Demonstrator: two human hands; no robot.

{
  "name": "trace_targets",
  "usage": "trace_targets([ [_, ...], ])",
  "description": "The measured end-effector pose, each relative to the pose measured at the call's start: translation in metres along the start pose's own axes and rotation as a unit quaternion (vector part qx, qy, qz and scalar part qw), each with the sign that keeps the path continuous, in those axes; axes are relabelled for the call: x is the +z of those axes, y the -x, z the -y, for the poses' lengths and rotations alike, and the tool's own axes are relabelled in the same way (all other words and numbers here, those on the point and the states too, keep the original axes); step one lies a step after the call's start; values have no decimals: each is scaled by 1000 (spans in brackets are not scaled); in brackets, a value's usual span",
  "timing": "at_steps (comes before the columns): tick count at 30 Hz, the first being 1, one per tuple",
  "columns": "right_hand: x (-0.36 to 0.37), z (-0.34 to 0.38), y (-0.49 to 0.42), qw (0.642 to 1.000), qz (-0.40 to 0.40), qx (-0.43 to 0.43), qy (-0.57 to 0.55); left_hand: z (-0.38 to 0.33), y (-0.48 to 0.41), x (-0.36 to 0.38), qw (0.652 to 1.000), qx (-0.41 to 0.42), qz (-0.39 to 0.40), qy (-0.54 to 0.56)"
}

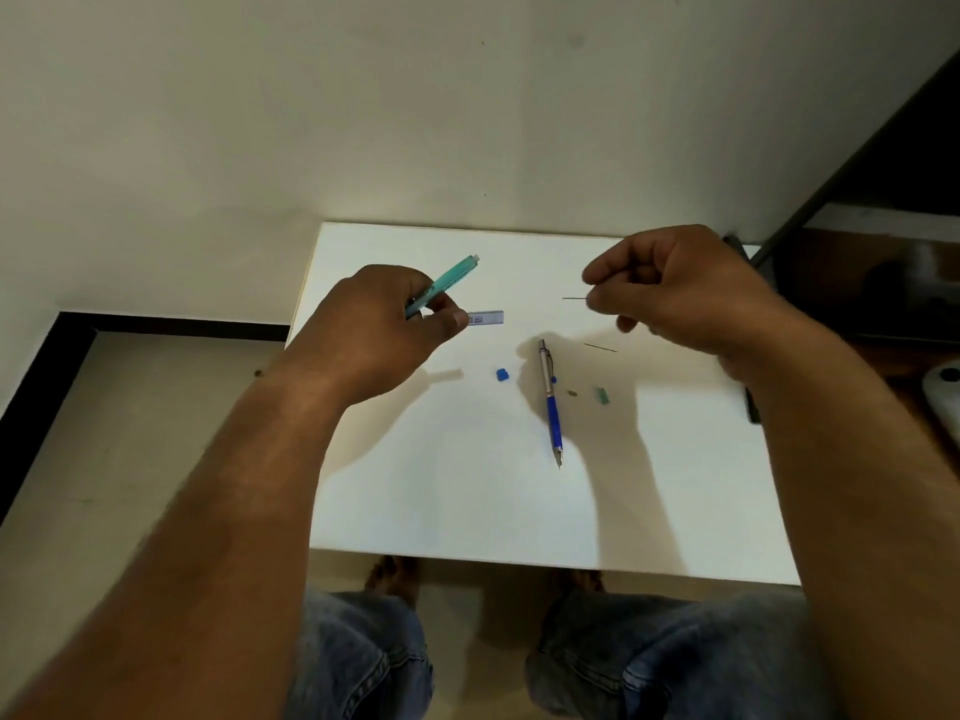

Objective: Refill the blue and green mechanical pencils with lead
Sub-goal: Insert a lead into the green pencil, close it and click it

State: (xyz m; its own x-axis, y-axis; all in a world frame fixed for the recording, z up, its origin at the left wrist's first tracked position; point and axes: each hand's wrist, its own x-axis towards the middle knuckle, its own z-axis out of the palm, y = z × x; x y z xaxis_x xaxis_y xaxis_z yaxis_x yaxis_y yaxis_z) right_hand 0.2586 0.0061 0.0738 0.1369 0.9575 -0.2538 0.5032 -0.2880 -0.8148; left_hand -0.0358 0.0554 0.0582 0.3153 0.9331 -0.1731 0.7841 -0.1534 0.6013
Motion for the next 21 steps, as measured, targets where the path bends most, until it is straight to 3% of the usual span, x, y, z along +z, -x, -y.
trace_targets([
  [4, -2, -7, -3, 998, -62, -15, -8, 7, -1, 18, 997, -19, 46, -60],
  [7, 9, -4, -4, 998, -51, -23, 0, 12, 0, 32, 990, -43, 92, -98],
  [11, 20, 2, -2, 999, -36, -21, 25, 12, 1, 34, 988, -69, 95, -101],
  [15, 18, 19, 8, 994, -88, -57, -19, -9, 6, 24, 998, -29, 29, 56],
  [18, 11, 45, 19, 978, -126, -121, -112, -31, 10, 13, 979, 20, -33, 200],
  [21, 5, 71, 39, 958, -155, -178, -164, -44, 13, 5, 961, 80, -77, 253],
])
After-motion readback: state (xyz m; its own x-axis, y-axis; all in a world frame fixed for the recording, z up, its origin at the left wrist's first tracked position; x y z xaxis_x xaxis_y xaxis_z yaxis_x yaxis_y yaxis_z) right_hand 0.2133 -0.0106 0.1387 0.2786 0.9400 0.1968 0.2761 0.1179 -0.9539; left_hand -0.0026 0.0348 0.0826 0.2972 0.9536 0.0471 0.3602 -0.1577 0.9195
